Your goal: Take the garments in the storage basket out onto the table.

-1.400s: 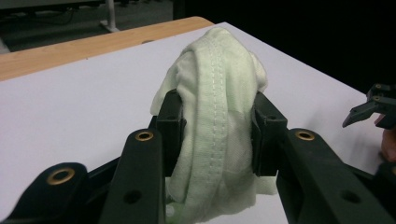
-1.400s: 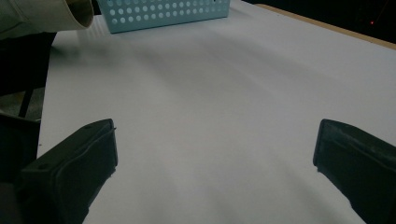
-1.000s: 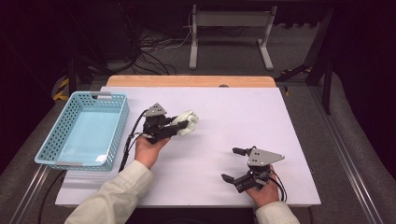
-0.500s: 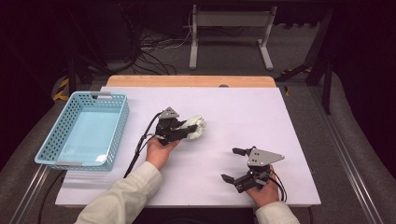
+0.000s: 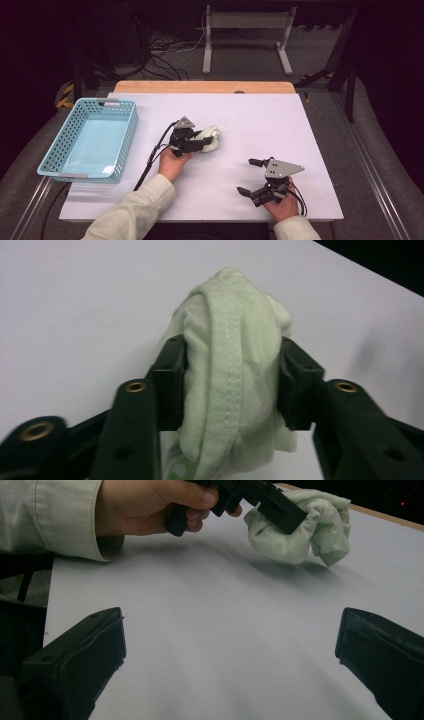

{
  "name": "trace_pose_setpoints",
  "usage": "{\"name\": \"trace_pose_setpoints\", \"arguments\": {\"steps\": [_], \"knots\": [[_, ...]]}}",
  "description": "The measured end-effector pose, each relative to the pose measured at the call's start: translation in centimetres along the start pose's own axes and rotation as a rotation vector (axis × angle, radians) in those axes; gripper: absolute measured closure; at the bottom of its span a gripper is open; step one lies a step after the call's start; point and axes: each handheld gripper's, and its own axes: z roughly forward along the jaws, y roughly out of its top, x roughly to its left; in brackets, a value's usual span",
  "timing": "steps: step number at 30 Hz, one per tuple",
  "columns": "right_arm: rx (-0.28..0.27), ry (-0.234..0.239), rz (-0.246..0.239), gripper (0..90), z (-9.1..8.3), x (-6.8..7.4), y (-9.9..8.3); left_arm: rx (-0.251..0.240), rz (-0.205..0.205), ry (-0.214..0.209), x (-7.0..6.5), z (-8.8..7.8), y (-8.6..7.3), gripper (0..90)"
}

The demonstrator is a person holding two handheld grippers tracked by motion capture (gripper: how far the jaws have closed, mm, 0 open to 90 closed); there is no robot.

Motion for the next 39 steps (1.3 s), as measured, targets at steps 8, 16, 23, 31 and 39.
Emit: {"name": "trace_pose_setpoints", "arguments": {"steps": [8,16,23,31,39], "knots": [[0.0,0.0,0.0,0.3,0.0,0.0,0.0,-0.029,0.056,0.004,-0.5,-0.7,0.4,23.1],[0.002,-0.002,0.002,0.3,0.0,0.0,0.0,-0.044,0.074,-0.022,-1.1,-1.8,0.8,13.7],[0.001,-0.002,0.002,0.3,0.0,0.0,0.0,-0.065,0.092,-0.047,-1.4,-3.0,1.3,10.9],[0.0,-0.002,0.003,0.3,0.0,0.0,0.0,-0.089,0.11,-0.081,-1.8,-4.1,1.6,8.2],[0.0,-0.002,0.003,0.3,0.0,0.0,0.0,-0.105,0.125,-0.109,-2.3,-5.0,1.9,7.3]]}}
